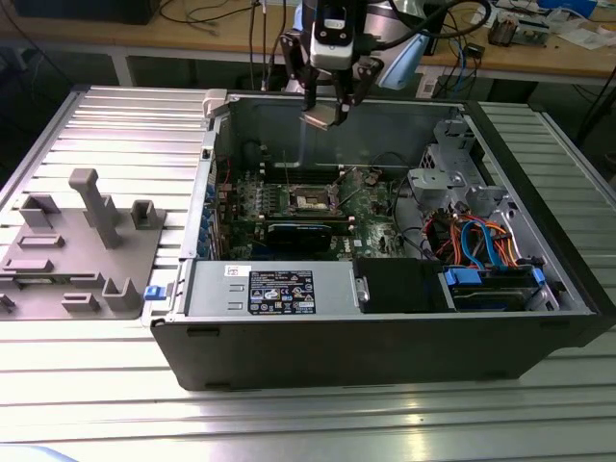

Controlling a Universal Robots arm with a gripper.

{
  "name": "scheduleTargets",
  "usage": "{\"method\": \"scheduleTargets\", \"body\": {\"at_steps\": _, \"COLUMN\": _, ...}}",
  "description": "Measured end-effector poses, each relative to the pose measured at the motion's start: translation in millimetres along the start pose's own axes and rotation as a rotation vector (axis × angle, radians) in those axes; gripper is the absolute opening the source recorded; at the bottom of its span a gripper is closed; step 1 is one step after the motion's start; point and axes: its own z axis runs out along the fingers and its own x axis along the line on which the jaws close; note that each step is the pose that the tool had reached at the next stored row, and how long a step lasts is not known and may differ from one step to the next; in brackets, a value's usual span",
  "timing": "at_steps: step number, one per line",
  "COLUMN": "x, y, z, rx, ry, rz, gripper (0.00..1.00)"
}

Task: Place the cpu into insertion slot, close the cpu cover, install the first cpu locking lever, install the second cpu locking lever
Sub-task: 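Place the cpu into insertion slot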

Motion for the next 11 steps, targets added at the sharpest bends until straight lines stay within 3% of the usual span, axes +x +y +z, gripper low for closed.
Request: {"method": "scheduleTargets", "body": {"at_steps": 11, "x": -0.6, "y": 0.4, "z": 1.3, "rx": -0.0008, "ry": -0.0072, "rz": 0.098, "gripper": 0.54}}
